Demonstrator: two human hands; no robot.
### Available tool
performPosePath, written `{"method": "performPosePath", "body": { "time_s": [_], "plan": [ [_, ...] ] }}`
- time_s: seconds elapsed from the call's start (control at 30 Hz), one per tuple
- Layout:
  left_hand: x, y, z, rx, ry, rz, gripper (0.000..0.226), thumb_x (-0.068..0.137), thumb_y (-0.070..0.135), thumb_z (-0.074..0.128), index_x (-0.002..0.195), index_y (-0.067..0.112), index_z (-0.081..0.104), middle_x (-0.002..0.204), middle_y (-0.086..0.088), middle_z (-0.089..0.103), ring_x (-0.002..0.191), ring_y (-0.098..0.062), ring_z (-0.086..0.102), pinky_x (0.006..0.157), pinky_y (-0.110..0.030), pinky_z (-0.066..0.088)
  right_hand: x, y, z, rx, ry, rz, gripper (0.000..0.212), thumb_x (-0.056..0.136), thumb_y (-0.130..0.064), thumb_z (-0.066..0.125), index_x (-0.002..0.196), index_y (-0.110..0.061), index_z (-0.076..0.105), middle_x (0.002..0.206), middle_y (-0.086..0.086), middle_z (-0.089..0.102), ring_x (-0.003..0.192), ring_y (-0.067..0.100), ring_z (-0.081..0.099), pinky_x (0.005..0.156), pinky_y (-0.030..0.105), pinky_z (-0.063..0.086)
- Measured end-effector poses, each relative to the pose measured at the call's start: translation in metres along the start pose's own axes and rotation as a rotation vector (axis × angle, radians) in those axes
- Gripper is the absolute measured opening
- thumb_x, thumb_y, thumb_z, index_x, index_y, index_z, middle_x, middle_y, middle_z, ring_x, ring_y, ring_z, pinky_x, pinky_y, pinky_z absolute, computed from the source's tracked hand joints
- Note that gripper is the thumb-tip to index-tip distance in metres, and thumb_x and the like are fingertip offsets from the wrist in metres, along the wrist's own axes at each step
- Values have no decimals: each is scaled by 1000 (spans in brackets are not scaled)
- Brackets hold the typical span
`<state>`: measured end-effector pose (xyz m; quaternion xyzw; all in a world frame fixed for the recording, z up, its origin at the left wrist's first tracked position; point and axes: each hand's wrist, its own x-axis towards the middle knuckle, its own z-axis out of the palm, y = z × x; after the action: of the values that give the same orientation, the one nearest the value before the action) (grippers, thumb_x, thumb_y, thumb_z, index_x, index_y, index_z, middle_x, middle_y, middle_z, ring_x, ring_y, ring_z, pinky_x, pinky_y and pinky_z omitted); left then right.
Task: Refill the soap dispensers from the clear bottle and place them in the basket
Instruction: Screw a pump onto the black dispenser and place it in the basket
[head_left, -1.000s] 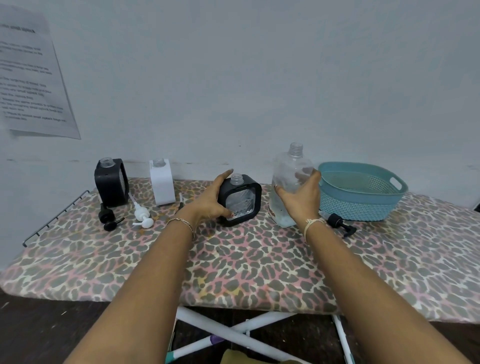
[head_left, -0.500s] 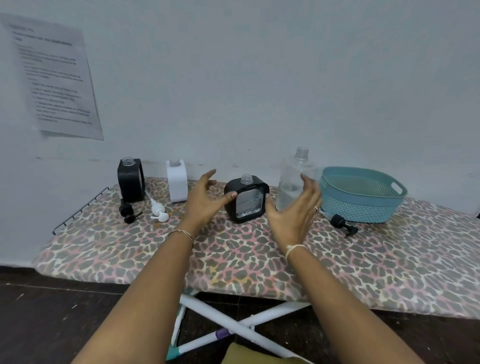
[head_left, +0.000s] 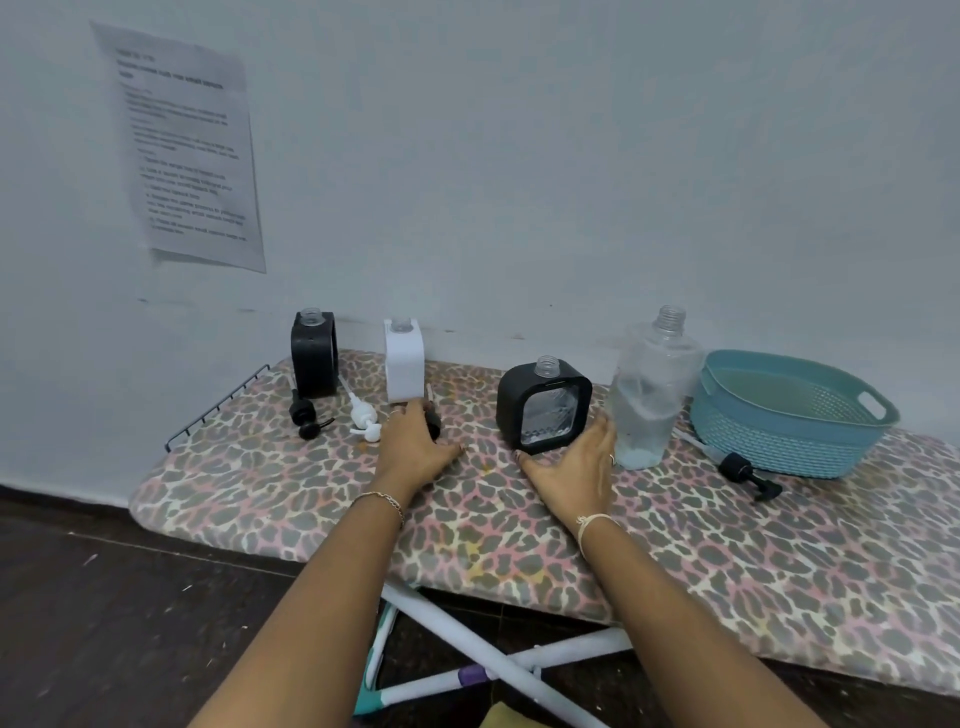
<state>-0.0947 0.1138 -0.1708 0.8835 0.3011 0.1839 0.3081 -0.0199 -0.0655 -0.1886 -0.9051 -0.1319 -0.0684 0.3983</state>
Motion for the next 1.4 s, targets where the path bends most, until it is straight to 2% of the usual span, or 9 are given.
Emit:
{"method": "performPosePath", "body": {
  "time_s": [0.1,0.23,0.4,0.6,0.7,0.9,1.03,1.13,1.4],
  "plan": [
    [1,-2,2,-36,40,-23,65,69,28,80,125,13,50,122,-9,58,108,-24,56,93,-35,48,8,-3,4,11,-23,27,128,67,-52,80,150,-1,-2,159,14,6,146,27,11,118,37,17],
    [2,3,2,-200,148,-72,56,76,22,73,127,9,53,120,-6,62,106,-23,60,89,-28,48,14,-4,7,96,-10,24,130,53,-60,83,149,-7,13,152,13,28,140,28,30,113,45,31],
    [4,12,1,-424,238,-88,37,83,15,66,119,13,61,112,-3,66,92,-22,65,83,-35,55,18,-3,5,232,-12,49,120,45,-64,84,138,-14,26,138,6,46,126,26,48,102,46,45],
    [7,28,-5,-671,118,-83,45,83,2,67,125,14,59,112,-1,60,92,-12,59,71,-17,49,23,2,3,304,15,67,104,54,-51,88,133,-13,31,132,7,52,121,28,51,101,44,44],
    [8,33,-11,-757,51,-42,45,81,-7,65,119,18,63,114,-4,63,101,-18,61,80,-26,53,23,4,4,325,25,67,102,54,-51,87,134,-17,34,130,4,54,121,27,50,102,44,44],
    [2,52,-22,-1104,-146,-149,42,82,-16,50,109,11,68,96,-20,64,66,-18,54,67,-26,49,22,6,0,291,48,35,83,61,-49,85,128,-18,48,124,4,57,118,26,50,101,44,43],
    [-1,63,-28,-1246,-131,-168,28,86,-6,50,104,7,68,83,-11,66,63,-14,55,57,-20,45,21,10,-1,276,7,27,79,61,-56,81,125,-20,50,120,4,57,115,25,51,100,48,44],
    [-1,71,-31,-1300,-129,-152,13,86,5,65,99,9,67,81,-8,66,60,-12,55,52,-18,44,19,11,-5,316,-12,8,75,64,-46,84,124,-18,49,119,3,56,112,23,54,98,45,47],
    [11,90,-33,-1344,-24,-123,56,71,-7,78,117,11,51,104,-19,69,83,-19,61,60,-22,41,10,14,0,292,-11,-66,74,75,-34,80,132,-13,38,128,6,53,120,22,50,101,39,43]
  ]
}}
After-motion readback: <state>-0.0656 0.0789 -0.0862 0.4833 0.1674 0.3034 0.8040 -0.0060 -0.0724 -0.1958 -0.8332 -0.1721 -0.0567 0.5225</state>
